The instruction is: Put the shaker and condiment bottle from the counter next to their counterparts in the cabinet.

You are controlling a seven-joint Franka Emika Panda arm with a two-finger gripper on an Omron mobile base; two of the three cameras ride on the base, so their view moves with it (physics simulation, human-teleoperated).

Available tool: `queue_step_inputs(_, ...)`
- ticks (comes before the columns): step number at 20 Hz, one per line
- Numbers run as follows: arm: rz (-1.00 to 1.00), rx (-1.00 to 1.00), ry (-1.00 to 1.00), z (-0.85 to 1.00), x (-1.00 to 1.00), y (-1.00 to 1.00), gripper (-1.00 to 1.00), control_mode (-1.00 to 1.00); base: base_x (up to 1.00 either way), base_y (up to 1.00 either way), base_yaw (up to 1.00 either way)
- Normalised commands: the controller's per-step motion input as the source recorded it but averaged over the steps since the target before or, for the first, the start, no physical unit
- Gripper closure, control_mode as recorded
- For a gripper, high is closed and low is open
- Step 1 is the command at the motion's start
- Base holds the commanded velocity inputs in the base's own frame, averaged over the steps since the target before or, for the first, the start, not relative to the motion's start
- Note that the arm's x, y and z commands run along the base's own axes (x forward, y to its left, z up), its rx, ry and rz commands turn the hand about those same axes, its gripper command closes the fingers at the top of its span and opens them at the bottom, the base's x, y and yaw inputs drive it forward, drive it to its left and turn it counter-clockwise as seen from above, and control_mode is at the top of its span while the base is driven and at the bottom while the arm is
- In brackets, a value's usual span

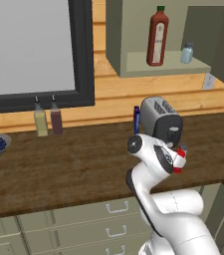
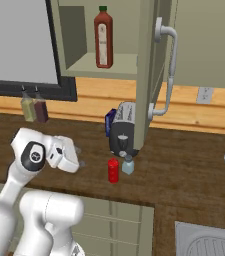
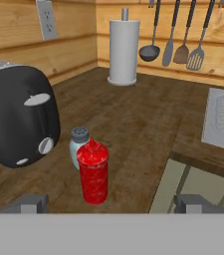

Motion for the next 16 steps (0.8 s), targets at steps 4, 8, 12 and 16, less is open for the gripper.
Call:
queue_step_inputs(4,0.00,-0.01,-0.06,-0.61,0.09,-0.28,-1.00,-1.00,0.00,0.00,0.00)
queue_step_inputs(8,0.00,-0.04,-0.12,-0.72,0.12,-0.26,-1.00,-1.00,0.00,0.00,0.00)
queue_step_inputs(12,0.00,-0.08,-0.10,-0.83,0.06,-0.31,-1.00,-1.00,0.00,0.00,0.00)
queue_step_inputs(16,0.00,-0.05,-0.04,-0.84,0.00,-0.41,-1.00,-1.00,0.00,0.00,0.00)
